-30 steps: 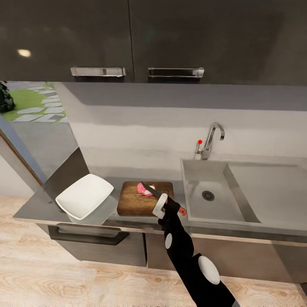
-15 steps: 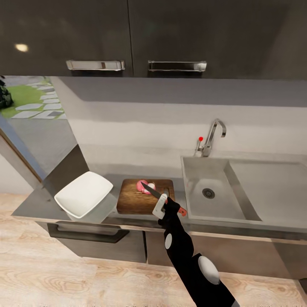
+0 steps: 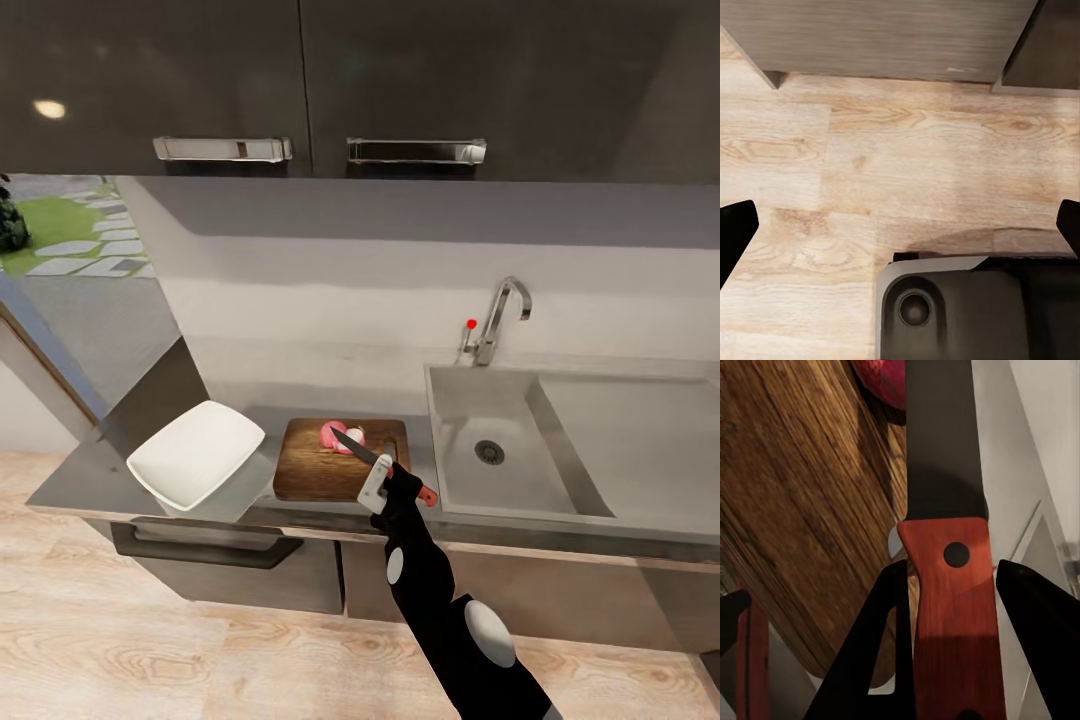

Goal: In the kitchen, take the Vidalia onion out of the sink, dice it on the chopping board with the paring knife, put the diced onion into the bowl on the countertop, then place both the paring knife and the chopping board into the sink.

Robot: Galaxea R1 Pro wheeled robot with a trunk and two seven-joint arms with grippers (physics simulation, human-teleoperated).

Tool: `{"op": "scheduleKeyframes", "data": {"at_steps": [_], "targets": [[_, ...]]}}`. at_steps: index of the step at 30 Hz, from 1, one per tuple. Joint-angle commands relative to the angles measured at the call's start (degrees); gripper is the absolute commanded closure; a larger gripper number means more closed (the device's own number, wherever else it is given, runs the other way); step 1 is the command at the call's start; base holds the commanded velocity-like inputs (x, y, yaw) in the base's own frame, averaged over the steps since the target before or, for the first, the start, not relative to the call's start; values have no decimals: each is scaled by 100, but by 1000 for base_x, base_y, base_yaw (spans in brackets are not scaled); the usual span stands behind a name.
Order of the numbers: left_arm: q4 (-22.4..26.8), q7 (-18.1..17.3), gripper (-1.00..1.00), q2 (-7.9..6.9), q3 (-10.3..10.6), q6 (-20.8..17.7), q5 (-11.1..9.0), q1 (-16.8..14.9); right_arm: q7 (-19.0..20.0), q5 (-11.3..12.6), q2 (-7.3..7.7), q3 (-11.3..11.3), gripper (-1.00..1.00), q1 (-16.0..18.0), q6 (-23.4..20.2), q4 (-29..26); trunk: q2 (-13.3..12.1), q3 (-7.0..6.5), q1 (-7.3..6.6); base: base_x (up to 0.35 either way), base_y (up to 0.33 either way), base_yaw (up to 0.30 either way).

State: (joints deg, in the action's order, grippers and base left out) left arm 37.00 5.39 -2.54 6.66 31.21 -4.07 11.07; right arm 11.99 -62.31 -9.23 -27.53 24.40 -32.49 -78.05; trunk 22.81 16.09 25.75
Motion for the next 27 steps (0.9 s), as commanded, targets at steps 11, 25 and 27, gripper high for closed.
{"op": "scheduleKeyframes", "data": {"at_steps": [11,25,27], "targets": [[9,50,-100,-10,47,8,-41,1,49,-62,0,-7,100,8,-29,-8,10,45,3,0,0,0],[9,50,-100,-10,54,8,-37,1,49,-62,0,-7,100,6,-29,-8,10,72,3,0,0,0],[9,50,-100,-10,54,9,-38,1,49,-62,0,-7,100,5,-29,-8,10,72,3,0,0,0]]}}
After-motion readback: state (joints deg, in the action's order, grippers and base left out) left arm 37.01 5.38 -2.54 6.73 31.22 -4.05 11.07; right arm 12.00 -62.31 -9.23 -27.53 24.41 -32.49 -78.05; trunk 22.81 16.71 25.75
